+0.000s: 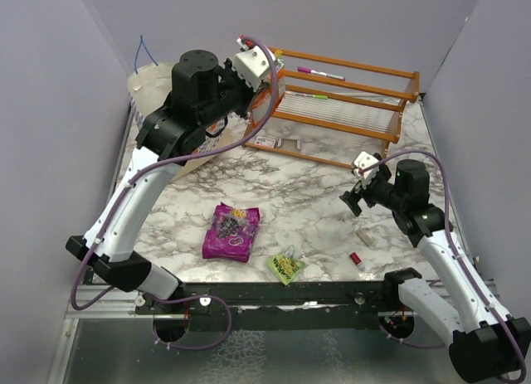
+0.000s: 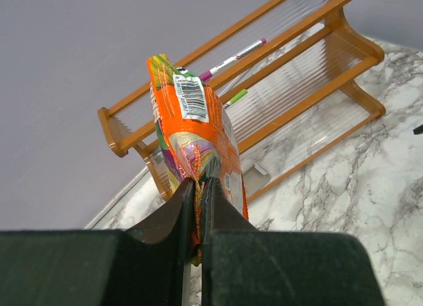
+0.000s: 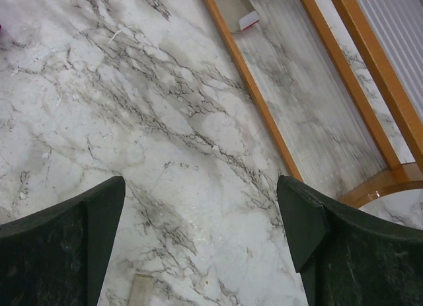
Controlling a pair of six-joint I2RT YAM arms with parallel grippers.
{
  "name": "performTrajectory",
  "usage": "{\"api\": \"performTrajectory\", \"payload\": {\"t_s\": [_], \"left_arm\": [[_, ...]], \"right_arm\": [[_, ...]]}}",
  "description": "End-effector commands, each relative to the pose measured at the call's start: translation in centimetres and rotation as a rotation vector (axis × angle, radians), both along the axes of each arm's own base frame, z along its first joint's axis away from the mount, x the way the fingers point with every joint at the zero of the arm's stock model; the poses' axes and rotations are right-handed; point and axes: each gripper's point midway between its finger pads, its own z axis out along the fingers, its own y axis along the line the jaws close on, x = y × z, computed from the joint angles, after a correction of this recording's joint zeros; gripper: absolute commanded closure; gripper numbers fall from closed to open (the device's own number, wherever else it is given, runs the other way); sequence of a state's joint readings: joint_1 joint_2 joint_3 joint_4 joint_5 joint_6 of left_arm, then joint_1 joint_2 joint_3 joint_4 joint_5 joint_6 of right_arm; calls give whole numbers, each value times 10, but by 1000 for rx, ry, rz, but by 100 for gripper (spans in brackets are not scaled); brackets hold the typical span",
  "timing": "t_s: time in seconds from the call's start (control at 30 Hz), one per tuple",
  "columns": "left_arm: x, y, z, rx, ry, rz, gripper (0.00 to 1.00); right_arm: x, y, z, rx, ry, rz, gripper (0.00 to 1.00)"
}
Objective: Place the snacks into the paper bag
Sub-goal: Place the snack in the paper bag.
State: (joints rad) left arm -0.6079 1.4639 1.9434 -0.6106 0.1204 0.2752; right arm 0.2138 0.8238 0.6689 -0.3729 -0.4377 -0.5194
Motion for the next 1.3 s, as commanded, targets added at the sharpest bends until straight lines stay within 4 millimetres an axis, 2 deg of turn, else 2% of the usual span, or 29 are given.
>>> {"api": "performTrajectory", "payload": {"t_s": [0.0, 0.9, 1.27], "left_arm": [[11, 12, 34, -38, -97, 80, 100], [40, 33, 75, -1, -264, 241, 100], [56, 40, 83, 45, -323, 310, 100]], "right_arm": [[1, 1, 1, 22, -10, 3, 1], [3, -7, -5, 16, 2, -24, 0], [4, -8, -7, 14, 6, -24, 0]]}}
